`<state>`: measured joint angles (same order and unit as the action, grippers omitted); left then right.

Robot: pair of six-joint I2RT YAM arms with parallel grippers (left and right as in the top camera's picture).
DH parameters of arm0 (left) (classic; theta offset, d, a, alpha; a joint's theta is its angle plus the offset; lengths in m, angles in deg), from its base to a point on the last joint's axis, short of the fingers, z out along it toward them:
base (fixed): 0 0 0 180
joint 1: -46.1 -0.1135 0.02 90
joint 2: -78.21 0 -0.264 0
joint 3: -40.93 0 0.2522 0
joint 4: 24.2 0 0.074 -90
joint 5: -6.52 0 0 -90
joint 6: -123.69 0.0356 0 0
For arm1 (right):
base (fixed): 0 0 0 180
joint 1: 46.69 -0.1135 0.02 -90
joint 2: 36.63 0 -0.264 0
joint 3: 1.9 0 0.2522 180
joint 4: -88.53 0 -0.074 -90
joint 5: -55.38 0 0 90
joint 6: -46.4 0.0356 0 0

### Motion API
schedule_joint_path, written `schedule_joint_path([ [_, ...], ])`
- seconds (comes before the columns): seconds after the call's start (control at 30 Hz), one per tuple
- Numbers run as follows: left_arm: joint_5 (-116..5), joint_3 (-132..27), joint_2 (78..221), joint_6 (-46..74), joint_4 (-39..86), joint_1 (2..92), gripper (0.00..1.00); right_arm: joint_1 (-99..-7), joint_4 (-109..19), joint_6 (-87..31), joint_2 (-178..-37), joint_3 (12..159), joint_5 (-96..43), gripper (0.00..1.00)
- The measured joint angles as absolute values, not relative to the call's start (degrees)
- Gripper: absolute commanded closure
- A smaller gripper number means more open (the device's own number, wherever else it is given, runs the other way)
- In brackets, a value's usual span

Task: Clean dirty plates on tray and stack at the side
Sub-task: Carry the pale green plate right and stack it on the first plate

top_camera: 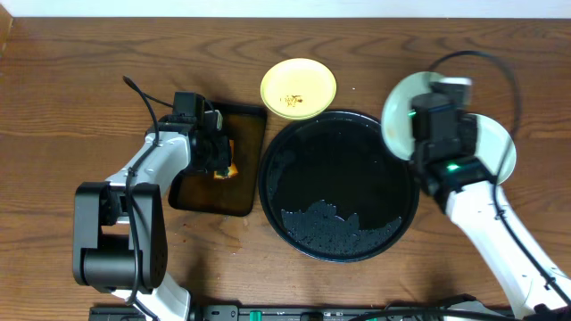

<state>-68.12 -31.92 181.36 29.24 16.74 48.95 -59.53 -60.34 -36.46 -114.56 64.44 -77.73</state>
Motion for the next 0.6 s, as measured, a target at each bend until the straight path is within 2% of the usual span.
schedule_joint_path([
  [0.37,-68.1,-31.9,181.4,29.2,16.7,49.0,0.8,-38.4,-58.4,-25.1,-117.2,64.4,-66.7,0.99],
  [0.57,-68.1,-31.9,181.4,29.2,16.7,49.0,0.8,-32.8,-59.3,-24.0,-122.5,64.4,-58.4,0.99],
  [0.6,-68.1,-31.9,181.4,29.2,16.7,49.0,0.8,-32.4,-59.3,-23.8,-123.1,64.4,-57.3,0.95],
])
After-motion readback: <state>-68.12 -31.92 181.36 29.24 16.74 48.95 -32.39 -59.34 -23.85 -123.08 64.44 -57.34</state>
